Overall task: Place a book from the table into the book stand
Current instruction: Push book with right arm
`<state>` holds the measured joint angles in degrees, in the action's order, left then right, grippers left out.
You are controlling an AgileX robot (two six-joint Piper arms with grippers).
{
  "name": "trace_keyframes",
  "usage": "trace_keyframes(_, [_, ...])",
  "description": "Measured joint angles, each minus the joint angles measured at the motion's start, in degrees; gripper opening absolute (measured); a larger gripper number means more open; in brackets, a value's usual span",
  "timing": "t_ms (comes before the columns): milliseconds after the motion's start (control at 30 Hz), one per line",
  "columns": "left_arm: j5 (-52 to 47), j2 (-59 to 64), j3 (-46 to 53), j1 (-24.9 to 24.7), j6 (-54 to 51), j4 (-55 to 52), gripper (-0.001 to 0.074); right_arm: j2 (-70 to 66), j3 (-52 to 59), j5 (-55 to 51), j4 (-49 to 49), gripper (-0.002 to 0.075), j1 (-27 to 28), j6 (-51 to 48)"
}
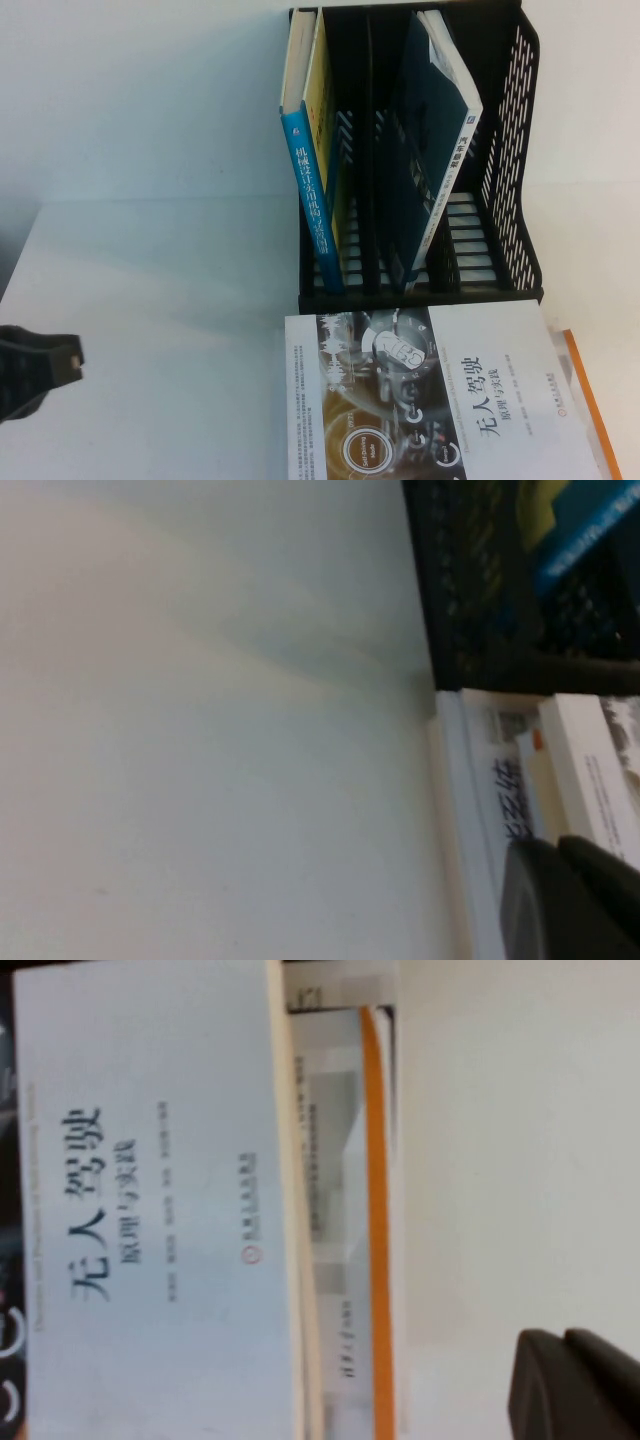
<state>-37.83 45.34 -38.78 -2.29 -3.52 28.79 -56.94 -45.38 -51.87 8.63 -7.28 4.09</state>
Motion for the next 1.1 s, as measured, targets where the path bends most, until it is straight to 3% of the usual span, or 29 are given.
trace_keyframes(233, [-4.1,9.3,0.0,0.0,-16.3,14.9,-0.0004,-4.7,0.0,3.6,6.5,-0.0003,0.0,-5.0])
trace_keyframes(533, [-10.7,15.9,0.0,0.4,-24.1,19.8,-0.0004,-7.3,0.0,4.6,11.9,-0.0003,0.0,-5.8])
trace_keyframes(867, [-28.4,27.3,-0.3,16.9,-38.3,39.7,-0.0004,-14.6,0.0,3.5,14.4,-0.0004,0.0,-11.5])
trace_keyframes(1100, [-27.7,27.9,-0.6,17.9,-38.1,36.5,-0.0004,-20.9,-0.1,5.5,18.8,-0.0004,0.0,-15.4])
